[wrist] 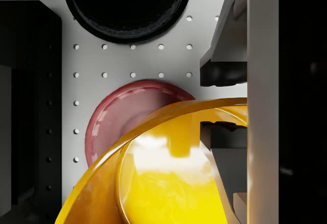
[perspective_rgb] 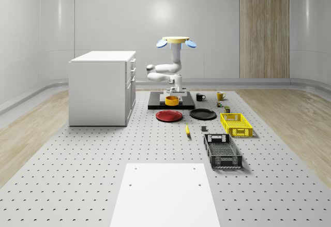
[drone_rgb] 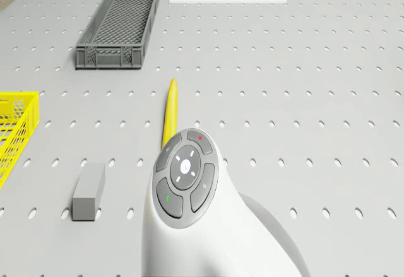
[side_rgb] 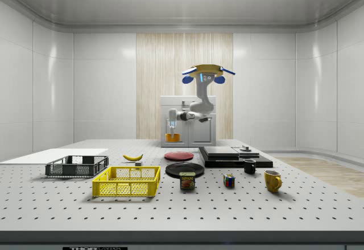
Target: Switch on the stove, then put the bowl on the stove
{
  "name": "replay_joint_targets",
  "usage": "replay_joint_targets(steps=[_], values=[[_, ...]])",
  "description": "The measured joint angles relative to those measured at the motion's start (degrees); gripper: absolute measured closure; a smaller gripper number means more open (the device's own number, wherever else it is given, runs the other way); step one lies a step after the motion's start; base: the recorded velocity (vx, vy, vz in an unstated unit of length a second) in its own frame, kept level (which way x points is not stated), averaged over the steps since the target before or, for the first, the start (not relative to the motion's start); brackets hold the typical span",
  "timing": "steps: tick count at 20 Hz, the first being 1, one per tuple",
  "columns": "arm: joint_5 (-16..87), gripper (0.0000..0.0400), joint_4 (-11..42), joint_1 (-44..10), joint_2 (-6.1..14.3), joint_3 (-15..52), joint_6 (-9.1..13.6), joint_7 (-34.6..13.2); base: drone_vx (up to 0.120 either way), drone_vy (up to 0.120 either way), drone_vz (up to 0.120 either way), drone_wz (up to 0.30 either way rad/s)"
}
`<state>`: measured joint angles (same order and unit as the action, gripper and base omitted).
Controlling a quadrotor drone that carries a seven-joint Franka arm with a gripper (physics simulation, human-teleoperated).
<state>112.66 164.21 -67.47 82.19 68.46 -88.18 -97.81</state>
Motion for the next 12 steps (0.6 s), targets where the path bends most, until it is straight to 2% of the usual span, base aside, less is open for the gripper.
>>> replay_joint_targets(steps=[12], values=[[-0.2, 0.03, 0.0, -0.1, 0.3, 0.1, -0.3, -0.1, -0.12, 0.0, 0.0, 0.0]])
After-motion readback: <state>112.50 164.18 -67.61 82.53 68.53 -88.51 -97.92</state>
